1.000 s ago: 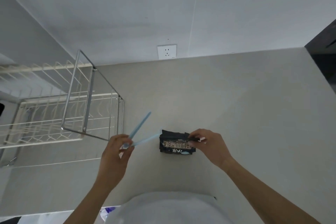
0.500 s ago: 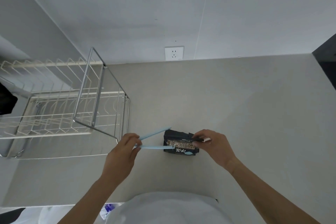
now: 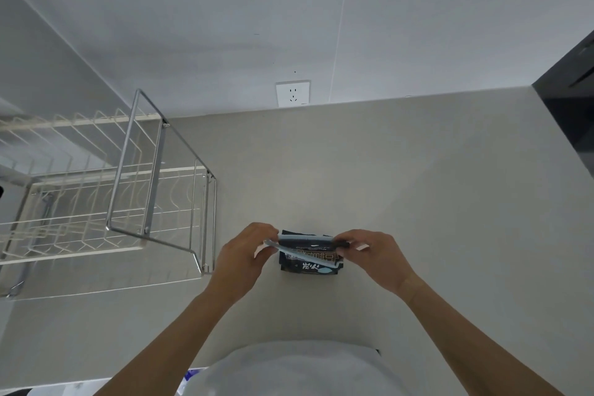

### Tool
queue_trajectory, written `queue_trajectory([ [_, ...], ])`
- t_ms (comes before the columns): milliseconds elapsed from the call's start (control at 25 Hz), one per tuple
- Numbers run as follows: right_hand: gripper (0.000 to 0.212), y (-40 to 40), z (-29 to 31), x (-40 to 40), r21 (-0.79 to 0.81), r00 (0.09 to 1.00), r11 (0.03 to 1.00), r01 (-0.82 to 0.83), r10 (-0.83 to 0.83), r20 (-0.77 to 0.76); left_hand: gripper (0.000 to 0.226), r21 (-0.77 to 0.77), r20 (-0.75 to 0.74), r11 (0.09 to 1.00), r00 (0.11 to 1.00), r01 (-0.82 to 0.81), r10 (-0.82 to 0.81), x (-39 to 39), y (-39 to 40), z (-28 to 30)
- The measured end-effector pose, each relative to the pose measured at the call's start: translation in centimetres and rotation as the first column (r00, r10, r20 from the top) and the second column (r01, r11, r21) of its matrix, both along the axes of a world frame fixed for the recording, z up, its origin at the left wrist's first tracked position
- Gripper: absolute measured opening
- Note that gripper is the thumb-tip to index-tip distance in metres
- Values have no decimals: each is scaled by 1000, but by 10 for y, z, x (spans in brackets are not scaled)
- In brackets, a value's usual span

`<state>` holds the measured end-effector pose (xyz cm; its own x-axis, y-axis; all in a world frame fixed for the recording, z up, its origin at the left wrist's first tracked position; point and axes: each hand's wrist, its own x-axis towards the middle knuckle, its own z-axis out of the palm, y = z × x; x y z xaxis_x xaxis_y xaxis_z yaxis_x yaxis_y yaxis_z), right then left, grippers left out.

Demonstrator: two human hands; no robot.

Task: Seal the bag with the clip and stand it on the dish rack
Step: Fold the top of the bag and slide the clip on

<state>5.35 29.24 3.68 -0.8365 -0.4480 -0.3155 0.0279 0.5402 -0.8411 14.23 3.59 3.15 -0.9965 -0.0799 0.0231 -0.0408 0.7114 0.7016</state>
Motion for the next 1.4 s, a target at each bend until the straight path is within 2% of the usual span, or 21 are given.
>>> queue_trajectory([
  [80,18,-1,-1,1,7,999,1000,8,-8,-31,34,150,93,985,993,-82,68,-1,6,-4],
  [200,17,-2,-3,1,62,992,998,-25,33,-121,47,242,148,963,986,-115,81,-3,15,-7],
  [360,16,1,-5,-1,77,988,997,-16,27,-155,49,248,179,960,980,-127,84,-10,21,-11],
  [560,17,0,-8,1,41,995,999,12,-8,-96,46,237,199,964,977,-121,74,-15,30,-11],
  [680,18,-1,-11,2,-3,997,999,50,-50,-57,53,213,208,970,975,-121,76,-18,33,-9],
  [760,22,0,-12,4,-43,997,996,81,-82,-13,58,168,209,980,975,-108,72,-20,32,-8],
  [840,42,6,-15,9,-52,997,996,67,-64,48,60,126,197,988,979,-85,59,-20,32,-8],
  [920,59,13,-20,14,14,998,1000,28,-29,62,62,89,185,994,982,-57,40,-19,33,-8],
  [1040,47,17,-29,17,133,992,990,45,-29,-119,64,10,128,1000,992,8,-9,-19,34,-6],
  [1200,31,14,-35,18,115,977,989,96,-72,-199,52,-184,87,977,991,112,-97,-21,33,-1],
  [1280,29,14,-39,18,98,971,990,103,-78,-225,39,-356,97,915,981,191,-167,-24,34,4],
  [1400,27,14,-42,16,85,962,990,113,-88,-260,25,-570,114,767,952,296,-283,-34,41,15],
])
